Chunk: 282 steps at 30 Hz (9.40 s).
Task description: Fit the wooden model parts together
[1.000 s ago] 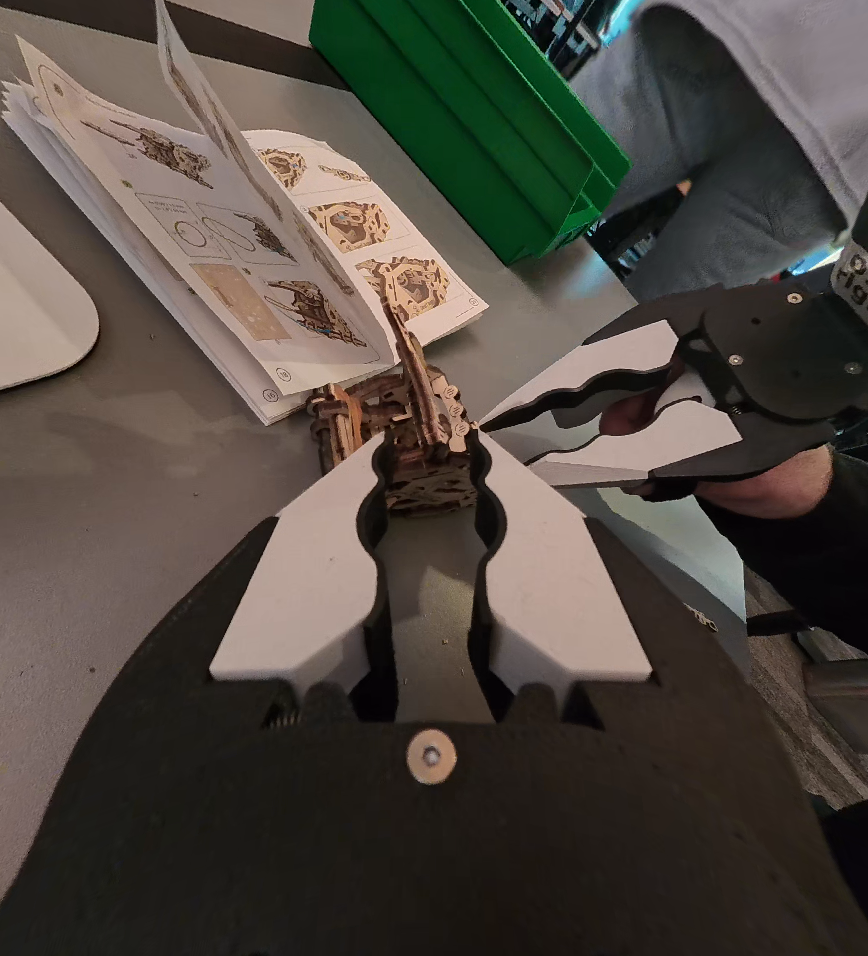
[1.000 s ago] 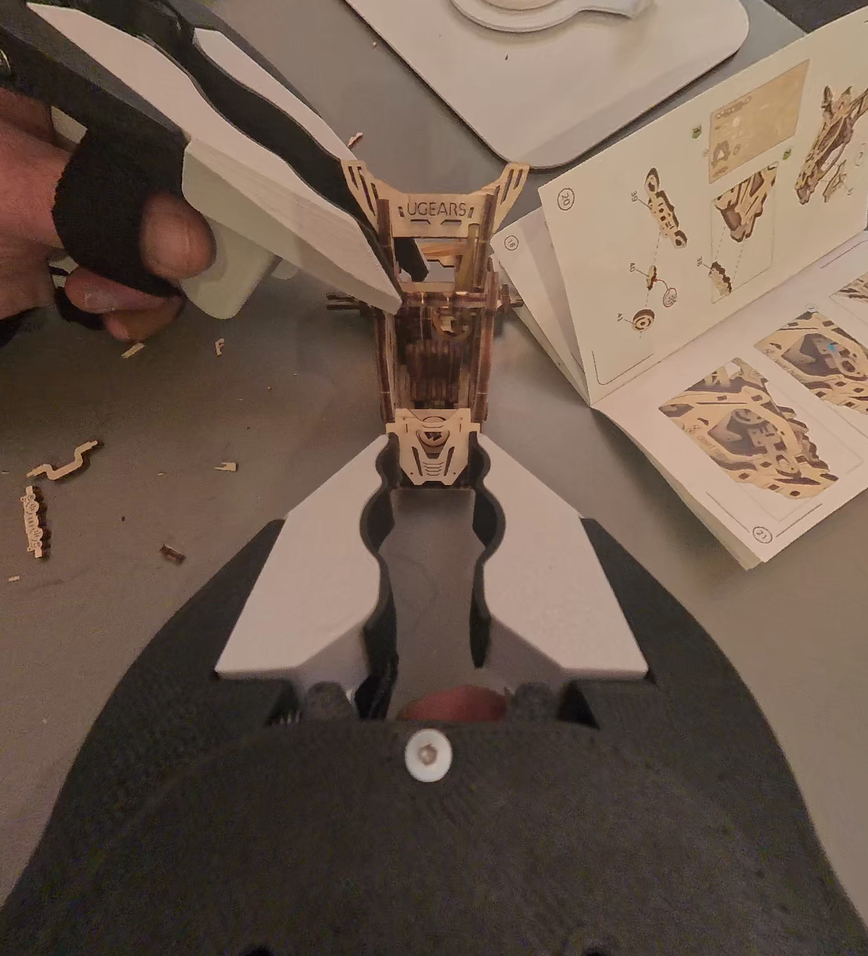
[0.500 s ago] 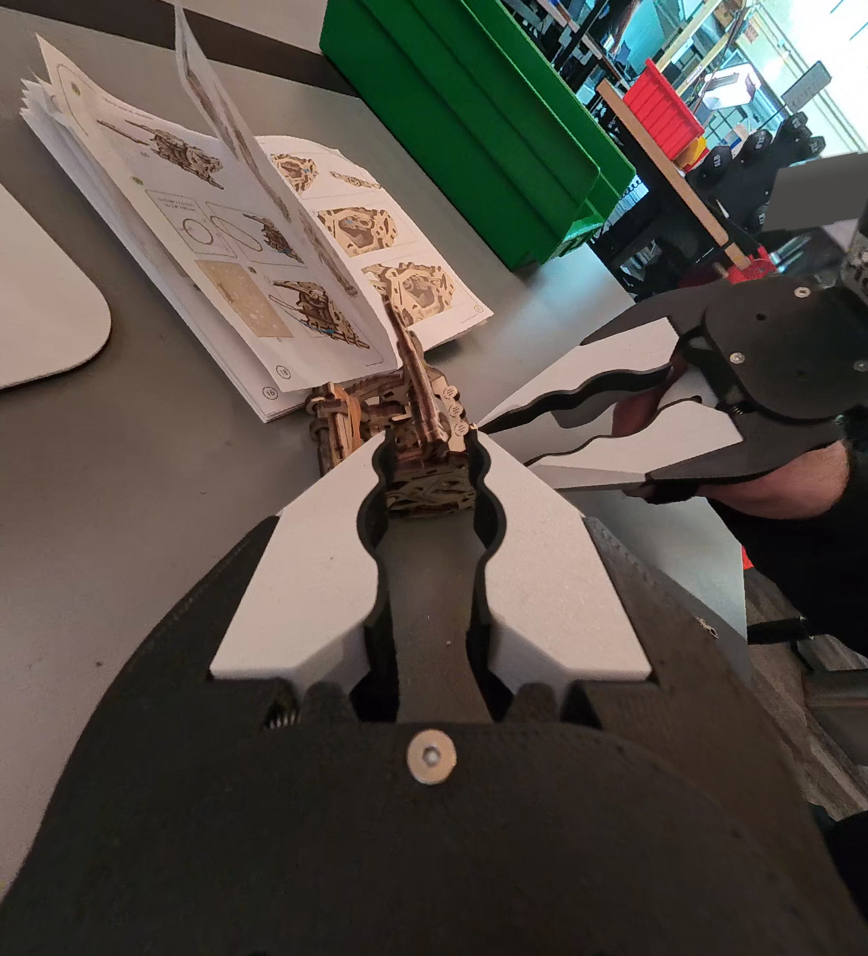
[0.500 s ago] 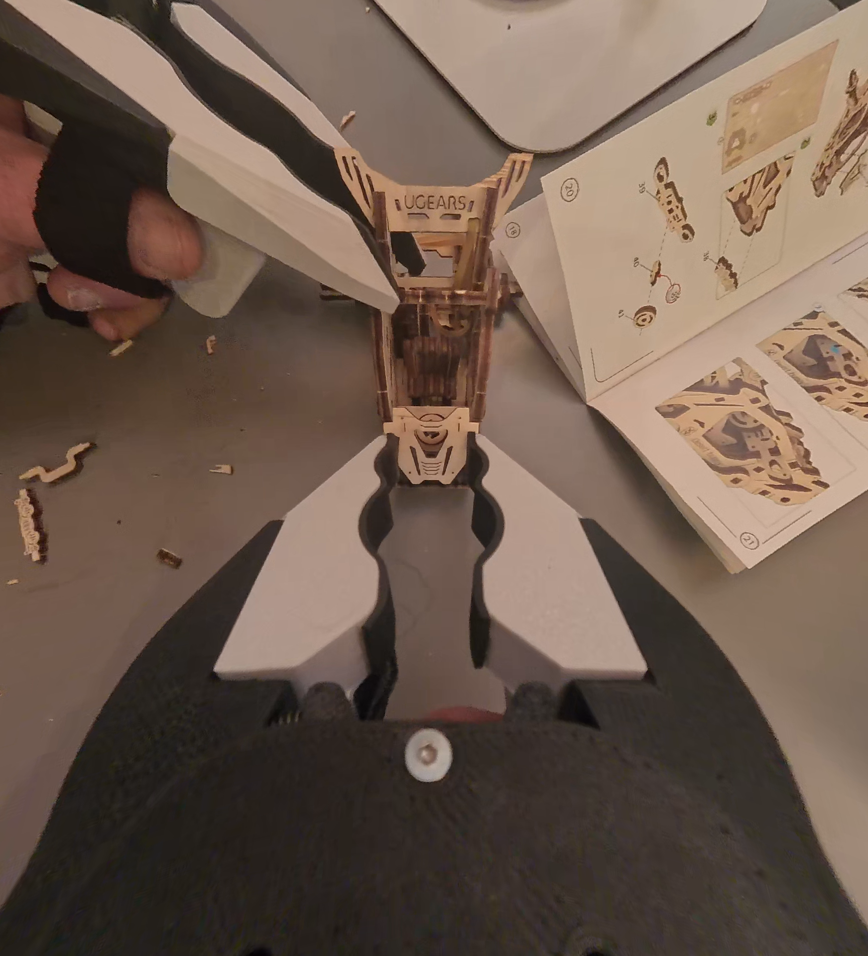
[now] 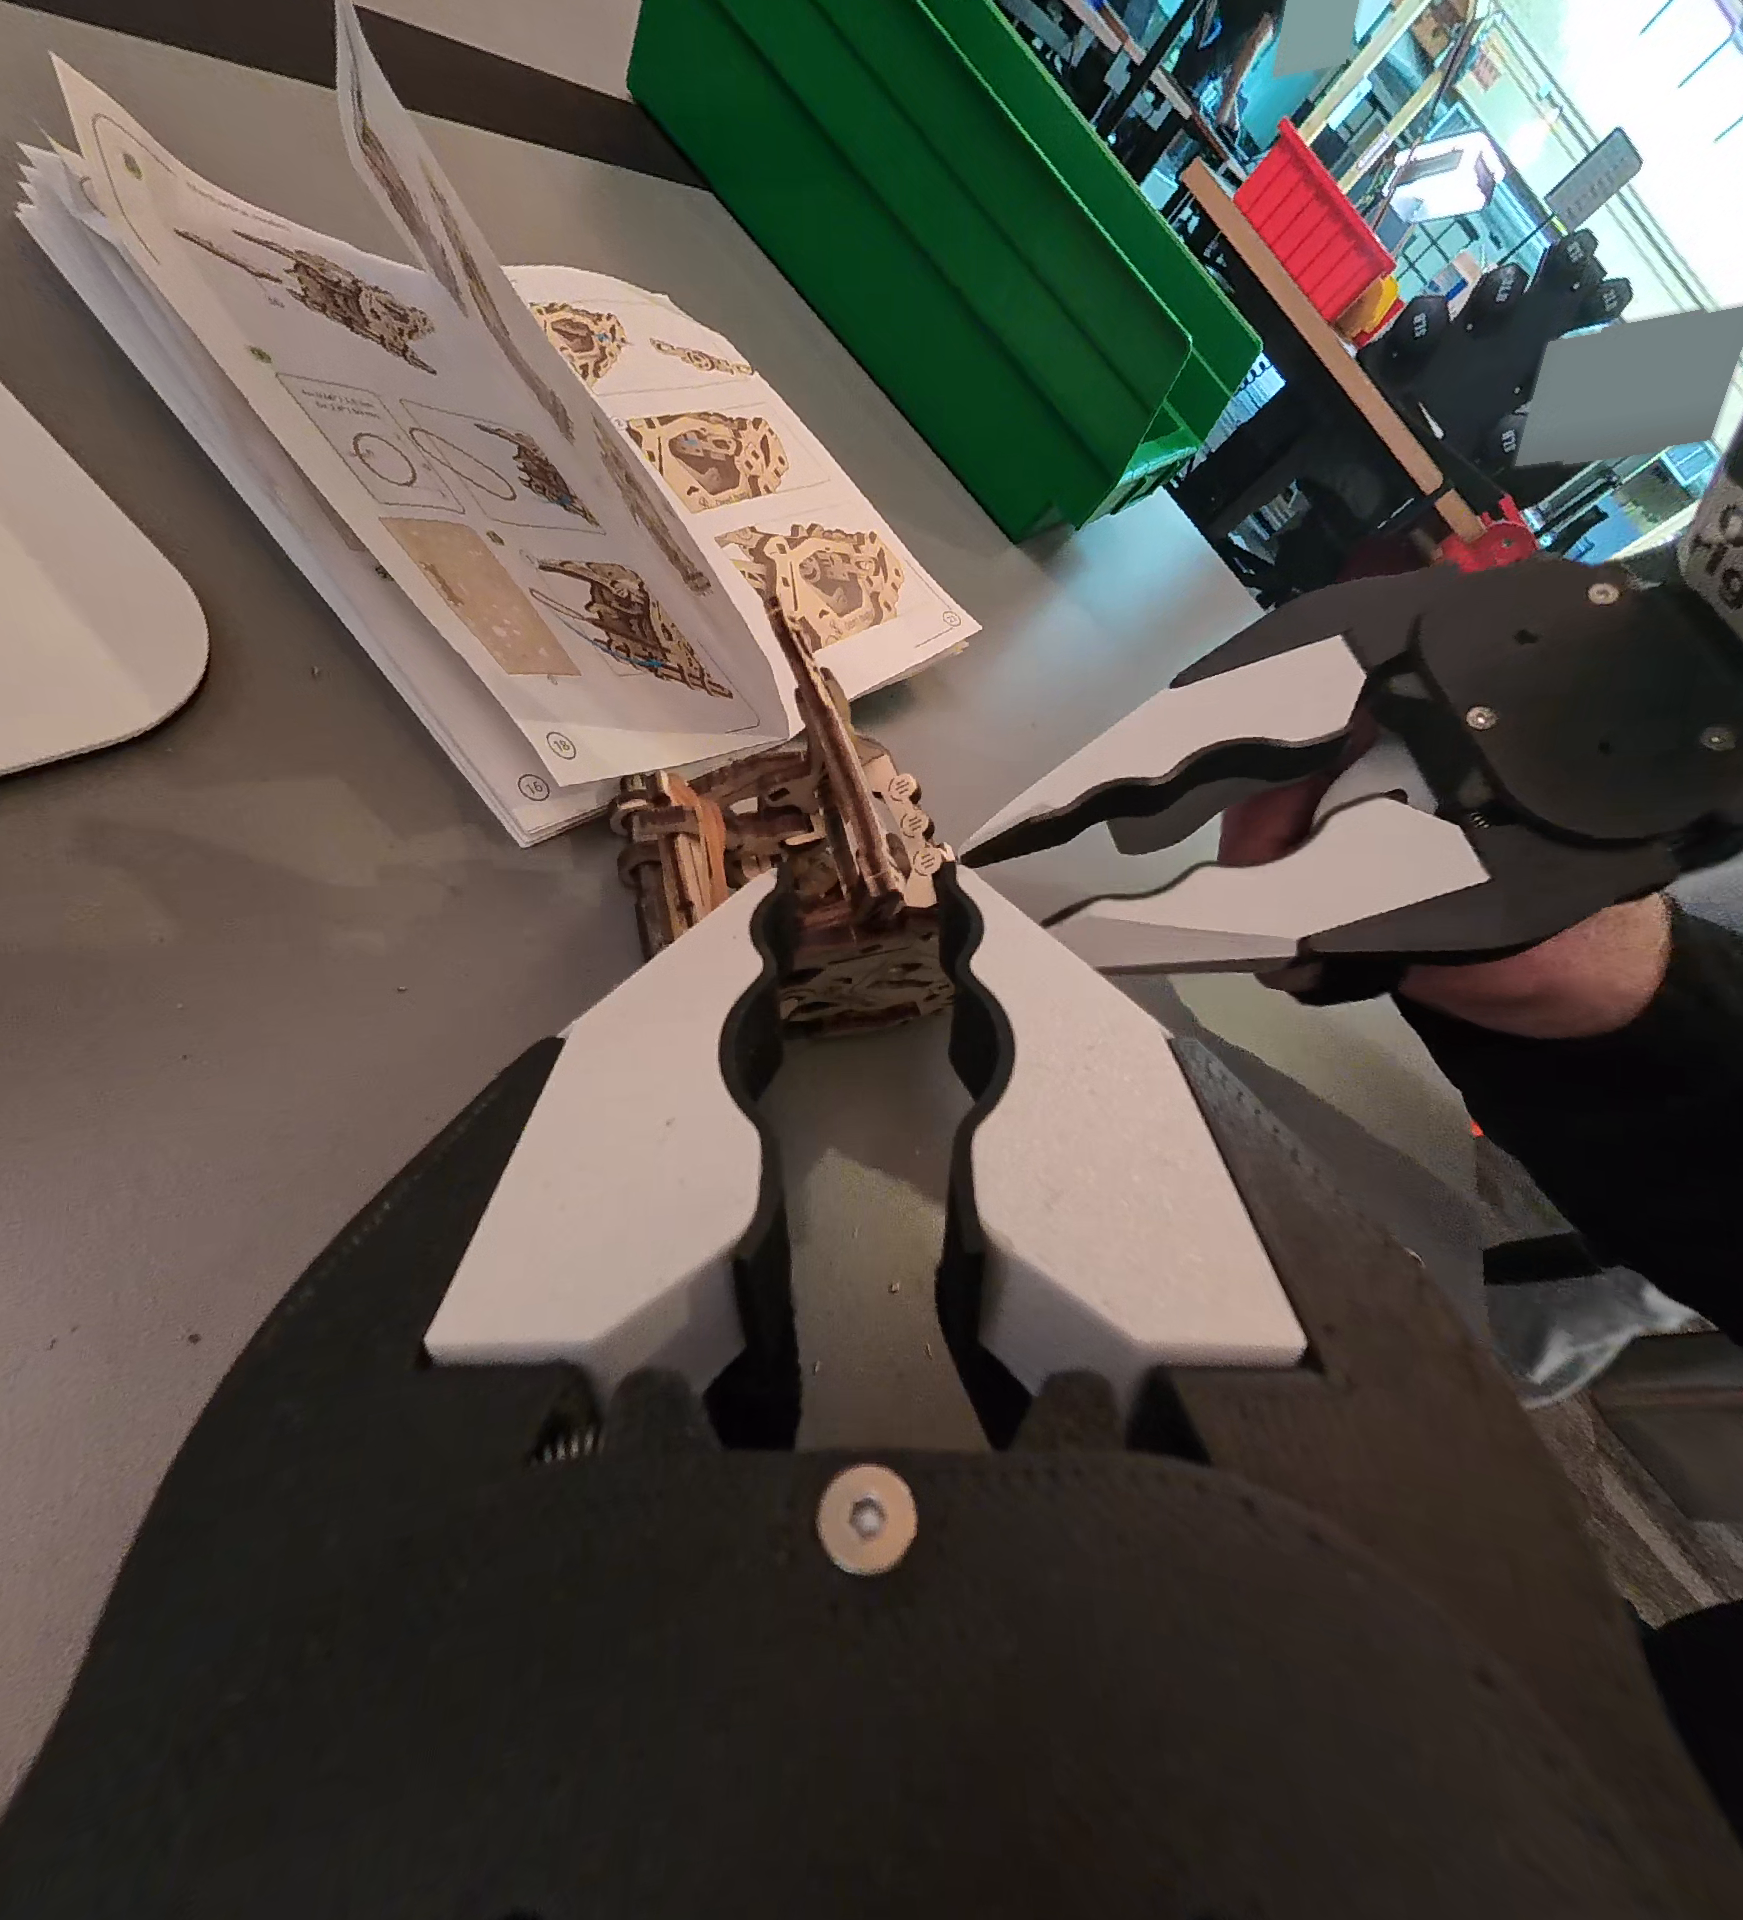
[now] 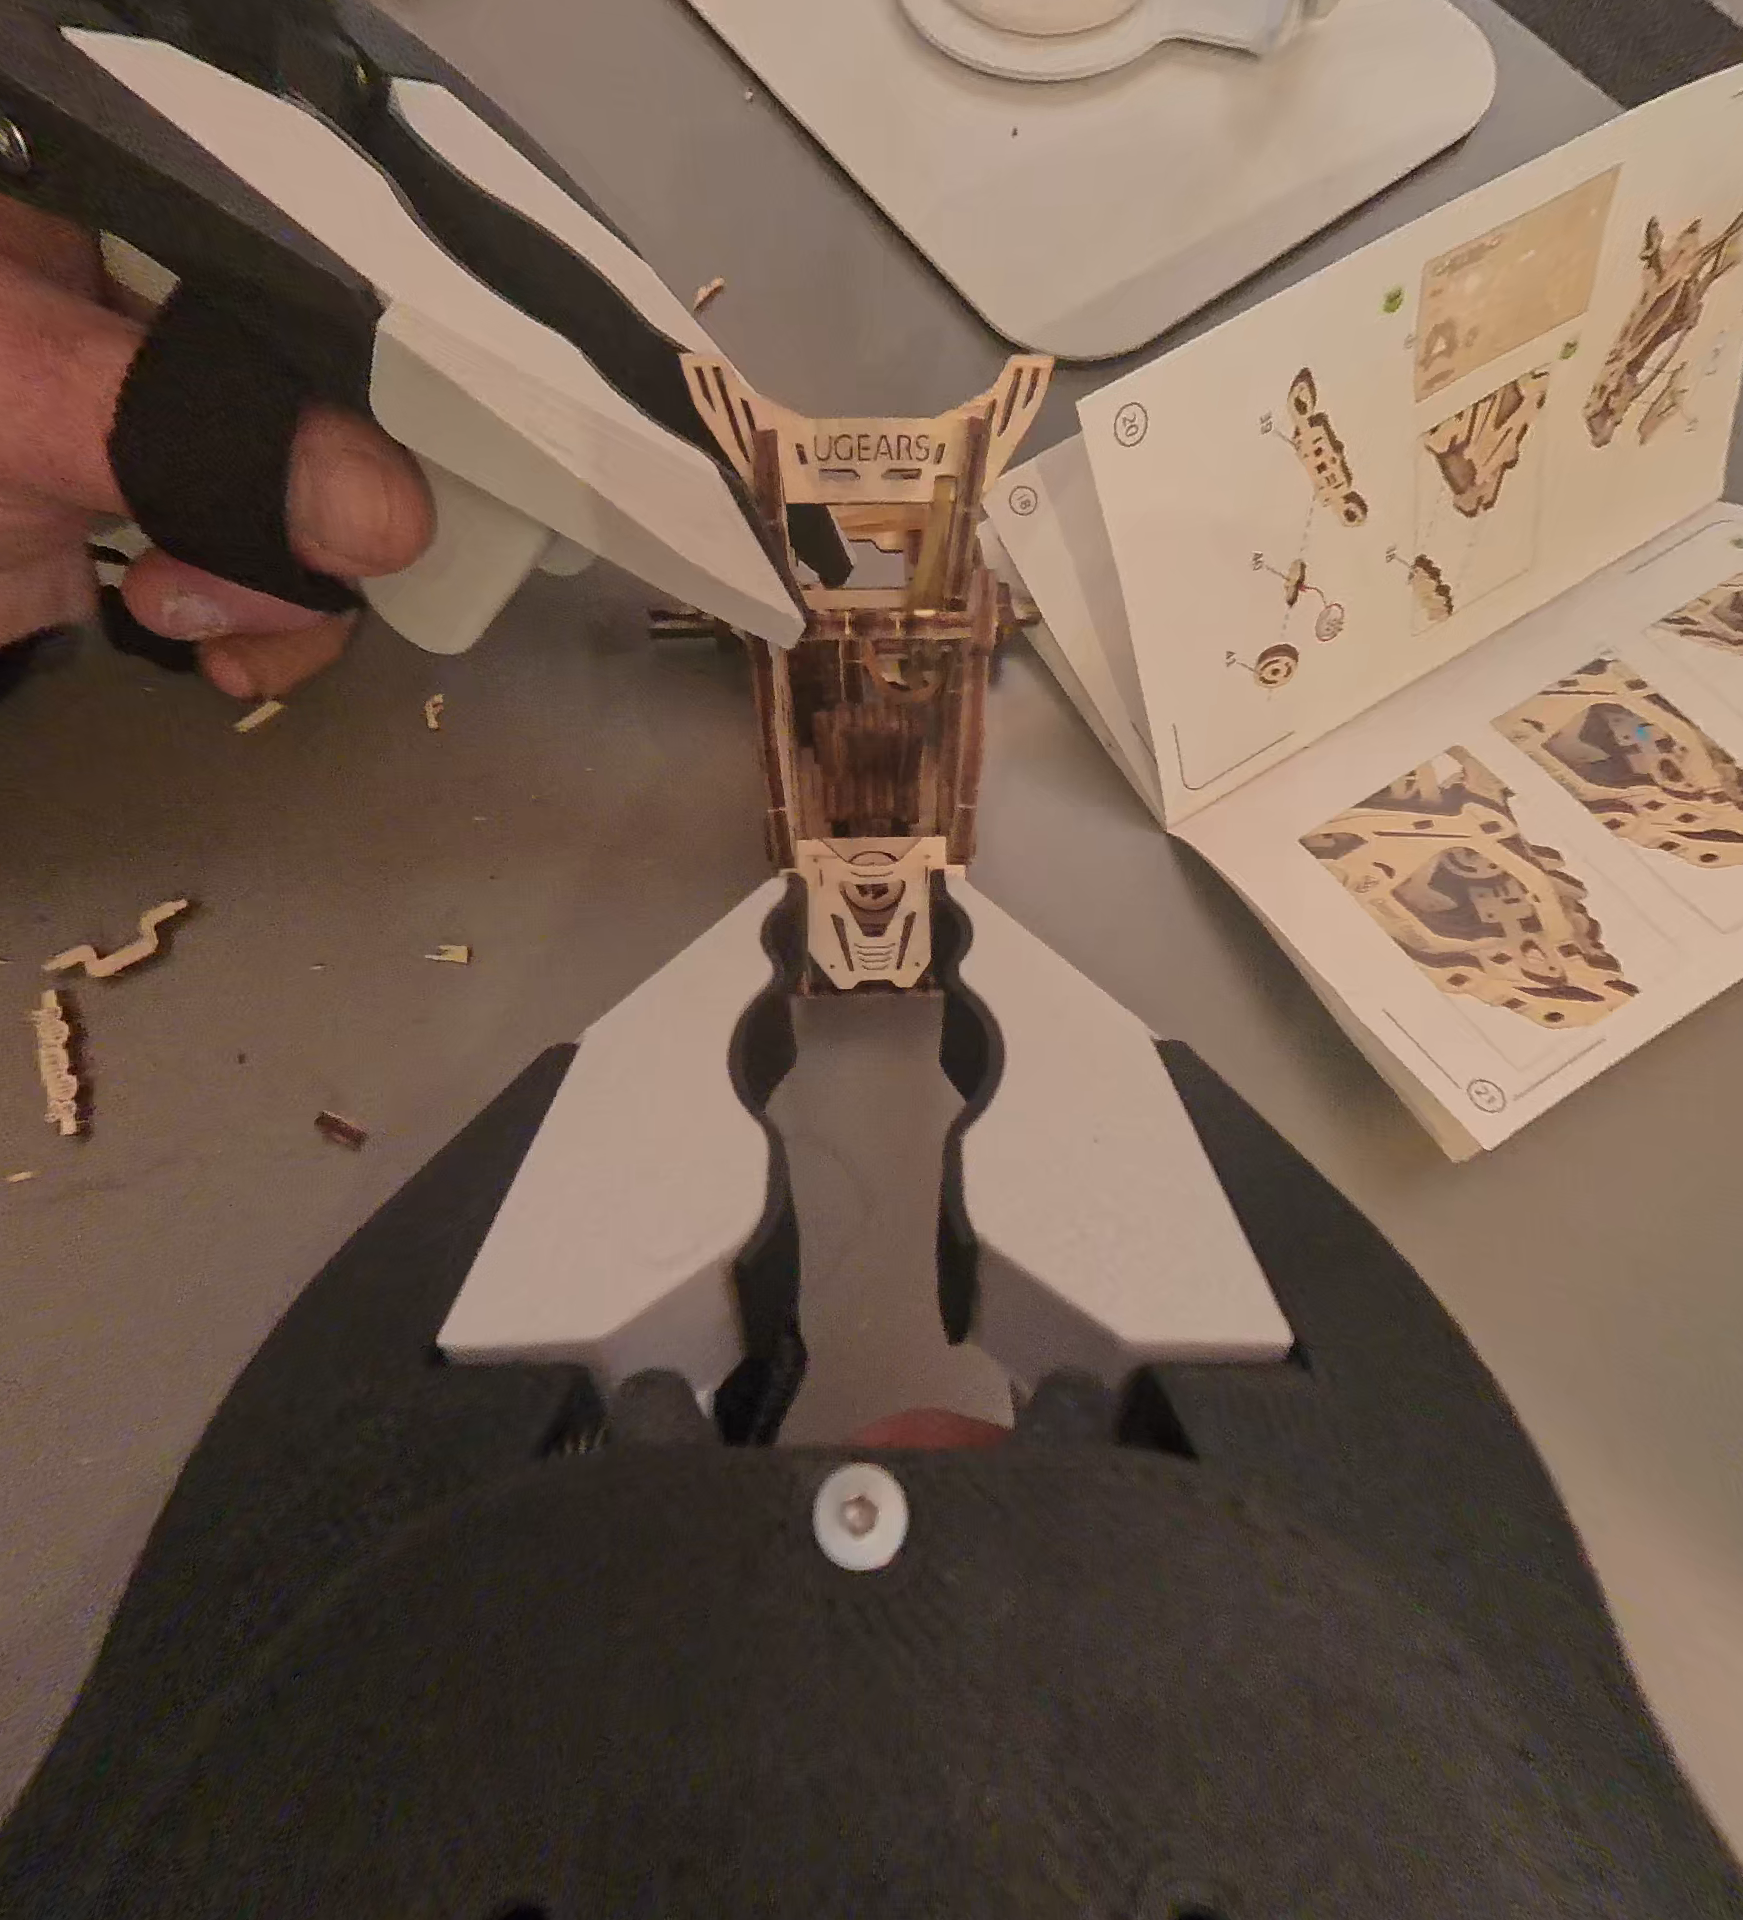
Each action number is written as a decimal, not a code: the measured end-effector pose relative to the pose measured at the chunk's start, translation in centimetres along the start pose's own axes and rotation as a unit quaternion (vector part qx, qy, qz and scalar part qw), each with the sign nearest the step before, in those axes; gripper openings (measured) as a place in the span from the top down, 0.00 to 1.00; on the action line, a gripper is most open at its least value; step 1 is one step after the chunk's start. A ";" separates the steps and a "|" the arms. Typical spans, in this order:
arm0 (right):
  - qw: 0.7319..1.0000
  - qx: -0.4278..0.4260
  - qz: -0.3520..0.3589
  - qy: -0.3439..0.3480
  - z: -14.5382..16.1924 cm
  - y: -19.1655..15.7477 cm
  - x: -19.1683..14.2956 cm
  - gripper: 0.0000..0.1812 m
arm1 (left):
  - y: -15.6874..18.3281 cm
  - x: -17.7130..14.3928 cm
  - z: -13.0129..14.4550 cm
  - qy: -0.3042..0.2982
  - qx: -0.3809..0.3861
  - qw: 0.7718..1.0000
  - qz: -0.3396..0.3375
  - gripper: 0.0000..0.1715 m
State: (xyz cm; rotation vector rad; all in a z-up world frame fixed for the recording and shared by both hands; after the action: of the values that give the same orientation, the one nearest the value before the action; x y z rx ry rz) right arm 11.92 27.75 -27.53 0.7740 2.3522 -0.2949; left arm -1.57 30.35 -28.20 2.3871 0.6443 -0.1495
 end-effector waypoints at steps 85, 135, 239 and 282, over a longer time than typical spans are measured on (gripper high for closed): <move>0.987 -0.052 0.006 -0.151 -2.0 -1.0 1.3 1.00 | -0.3 -0.1 -0.1 0.009 -0.004 1.000 -0.020 0.86; 0.971 0.171 -0.165 0.039 1.2 -0.8 1.0 0.93 | 2.6 -2.1 4.1 -0.091 -0.001 0.994 -0.055 0.88; 0.959 0.199 -0.198 0.041 0.7 -0.7 2.7 1.00 | 0.2 -2.6 3.0 -0.085 -0.028 0.994 -0.061 0.90; 0.972 0.163 -0.166 0.027 -0.2 -1.2 4.3 1.00 | -0.5 -1.5 2.0 -0.097 0.095 0.985 -0.107 0.91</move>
State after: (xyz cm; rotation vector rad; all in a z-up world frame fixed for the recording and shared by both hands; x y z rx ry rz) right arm 8.44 28.81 -30.06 0.5321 2.5148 -0.8287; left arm -3.01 28.89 -29.65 2.4375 0.8237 -0.5526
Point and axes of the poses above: each gripper's, where its closed fingertips meet, x out along the fingers, z out of its underside, y = z × x across the jaws, the point moved 7 cm from there along -x, back along the fingers, and after that the axes turned 6 degrees about y, right-handed, at the moved point
